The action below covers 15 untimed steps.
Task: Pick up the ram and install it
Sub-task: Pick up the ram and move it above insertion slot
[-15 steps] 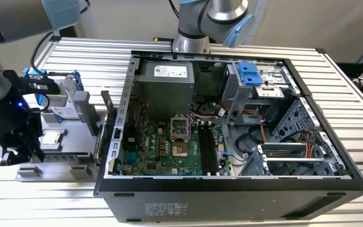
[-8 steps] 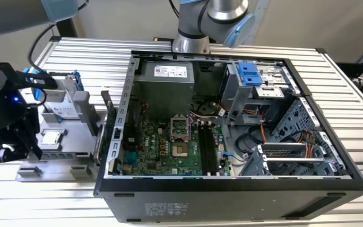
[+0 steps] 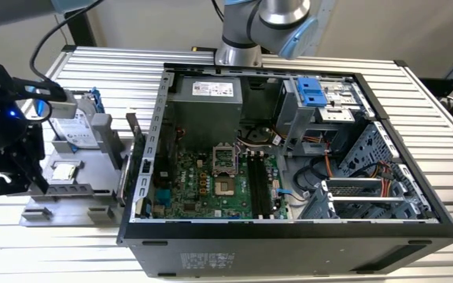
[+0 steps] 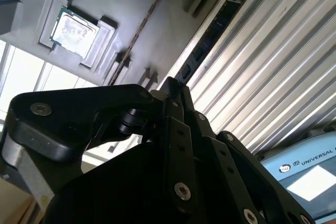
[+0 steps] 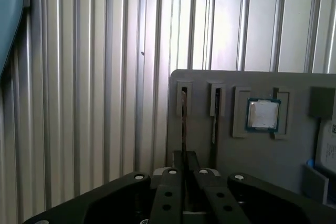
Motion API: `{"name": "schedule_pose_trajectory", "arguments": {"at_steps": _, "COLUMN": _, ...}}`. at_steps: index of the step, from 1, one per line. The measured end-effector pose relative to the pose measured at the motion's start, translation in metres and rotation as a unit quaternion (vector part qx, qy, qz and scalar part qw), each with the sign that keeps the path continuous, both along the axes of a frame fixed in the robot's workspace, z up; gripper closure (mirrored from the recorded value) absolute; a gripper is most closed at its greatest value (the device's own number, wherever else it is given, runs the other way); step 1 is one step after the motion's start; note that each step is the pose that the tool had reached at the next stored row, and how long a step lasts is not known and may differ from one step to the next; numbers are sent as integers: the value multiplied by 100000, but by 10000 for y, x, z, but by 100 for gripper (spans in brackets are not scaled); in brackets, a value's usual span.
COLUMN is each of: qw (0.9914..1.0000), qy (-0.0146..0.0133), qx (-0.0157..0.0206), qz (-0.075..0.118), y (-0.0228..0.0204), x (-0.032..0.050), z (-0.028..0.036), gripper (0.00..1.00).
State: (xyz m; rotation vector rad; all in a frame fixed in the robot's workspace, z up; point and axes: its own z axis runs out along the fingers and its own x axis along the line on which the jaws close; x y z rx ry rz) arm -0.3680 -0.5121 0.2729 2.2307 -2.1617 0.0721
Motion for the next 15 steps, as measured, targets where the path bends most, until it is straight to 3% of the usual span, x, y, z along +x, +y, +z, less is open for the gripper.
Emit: {"name": "schedule_pose_trajectory", "arguments": {"at_steps": 15, "qw": 100000, "qy": 0, "qx": -2, "qz": 2, "y": 0, "x": 0, "z": 284, "gripper": 100}}
